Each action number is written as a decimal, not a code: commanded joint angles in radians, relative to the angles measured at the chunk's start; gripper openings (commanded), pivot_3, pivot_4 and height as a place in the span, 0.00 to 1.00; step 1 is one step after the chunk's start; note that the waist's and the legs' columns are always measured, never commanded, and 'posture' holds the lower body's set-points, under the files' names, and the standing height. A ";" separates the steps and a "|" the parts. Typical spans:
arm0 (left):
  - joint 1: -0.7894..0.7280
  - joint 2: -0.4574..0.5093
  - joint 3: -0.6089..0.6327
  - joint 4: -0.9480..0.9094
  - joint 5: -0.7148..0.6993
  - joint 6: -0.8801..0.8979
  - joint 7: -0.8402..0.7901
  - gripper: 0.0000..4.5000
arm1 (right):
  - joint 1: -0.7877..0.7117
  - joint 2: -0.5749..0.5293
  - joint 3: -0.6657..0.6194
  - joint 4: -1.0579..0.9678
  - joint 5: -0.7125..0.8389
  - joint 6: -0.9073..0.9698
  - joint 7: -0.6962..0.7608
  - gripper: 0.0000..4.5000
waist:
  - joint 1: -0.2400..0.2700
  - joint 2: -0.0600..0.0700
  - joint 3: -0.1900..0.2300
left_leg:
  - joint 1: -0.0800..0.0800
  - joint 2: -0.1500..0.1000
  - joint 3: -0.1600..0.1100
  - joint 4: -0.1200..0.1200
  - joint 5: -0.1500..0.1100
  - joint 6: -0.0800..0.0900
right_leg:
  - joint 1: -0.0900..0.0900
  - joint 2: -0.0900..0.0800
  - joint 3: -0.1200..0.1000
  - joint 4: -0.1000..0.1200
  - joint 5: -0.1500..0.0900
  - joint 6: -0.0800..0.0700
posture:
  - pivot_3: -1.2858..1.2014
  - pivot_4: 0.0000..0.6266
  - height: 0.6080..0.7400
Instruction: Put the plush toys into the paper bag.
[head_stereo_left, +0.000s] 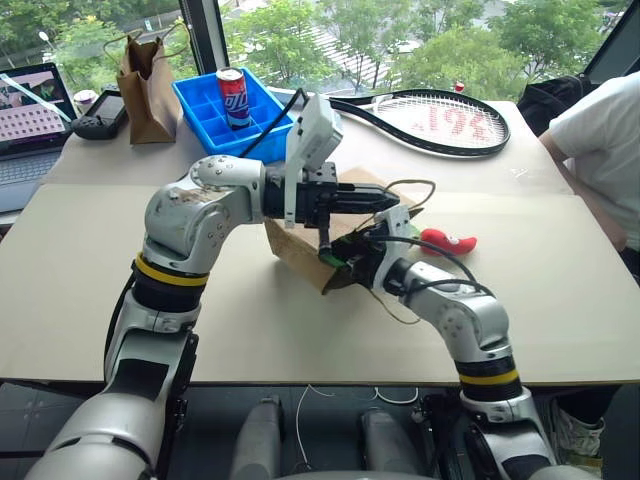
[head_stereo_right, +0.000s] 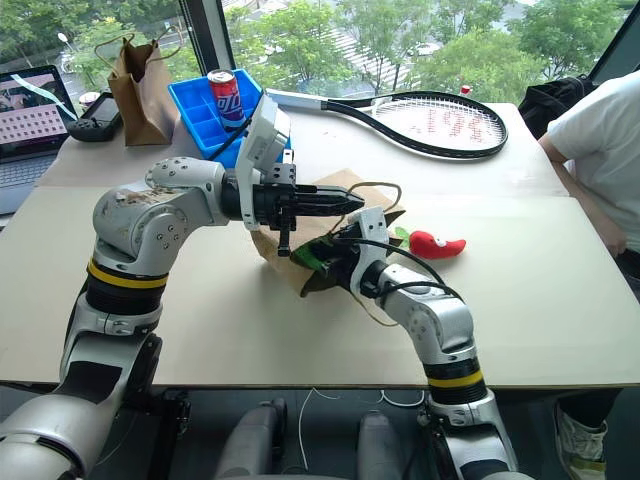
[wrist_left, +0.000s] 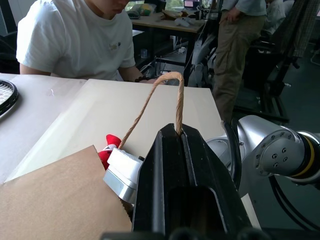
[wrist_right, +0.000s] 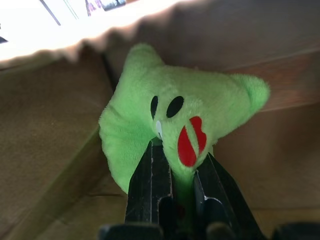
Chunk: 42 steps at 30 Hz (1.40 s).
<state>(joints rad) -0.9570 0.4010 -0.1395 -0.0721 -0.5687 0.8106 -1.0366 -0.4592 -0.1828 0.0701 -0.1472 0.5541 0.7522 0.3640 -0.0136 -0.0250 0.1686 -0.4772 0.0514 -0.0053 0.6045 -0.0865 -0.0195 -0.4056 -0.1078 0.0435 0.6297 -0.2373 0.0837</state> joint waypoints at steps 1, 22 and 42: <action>-0.012 0.003 0.022 -0.019 -0.006 -0.020 0.012 0.00 | 0.019 -0.017 -0.019 -0.053 -0.004 -0.033 0.027 0.30 | 0.001 0.000 0.000 | 0.000 0.000 0.000 0.000 0.000 0.000 | 0.000 0.000 0.000 0.000 0.000 0.000 | 0.52 0.24 1.00; 0.015 0.005 0.012 0.015 0.041 -0.048 0.061 0.00 | 0.203 -0.494 -0.352 -0.058 -0.046 -0.100 0.149 0.83 | -0.003 0.000 0.000 | 0.001 0.000 0.000 0.001 -0.001 -0.002 | 0.000 0.000 0.000 -0.002 -0.004 -0.004 | 0.52 0.24 1.00; 0.003 0.019 0.046 0.006 0.019 -0.022 0.131 0.00 | 0.022 -0.371 -0.256 0.516 -0.239 -0.346 0.182 0.10 | 0.002 0.001 0.000 | 0.003 -0.001 0.000 0.001 0.000 0.000 | 0.004 0.000 0.001 -0.001 -0.002 0.000 | 0.52 0.24 1.00</action>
<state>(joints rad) -0.9277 0.4233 -0.1188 -0.0359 -0.5349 0.7878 -0.9136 -0.4696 -0.5330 -0.1755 0.4043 0.3163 0.3670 0.5339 -0.0120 -0.0244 0.1690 -0.4747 0.0500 -0.0054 0.6057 -0.0865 -0.0197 -0.4015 -0.1079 0.0445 0.6283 -0.2400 0.0821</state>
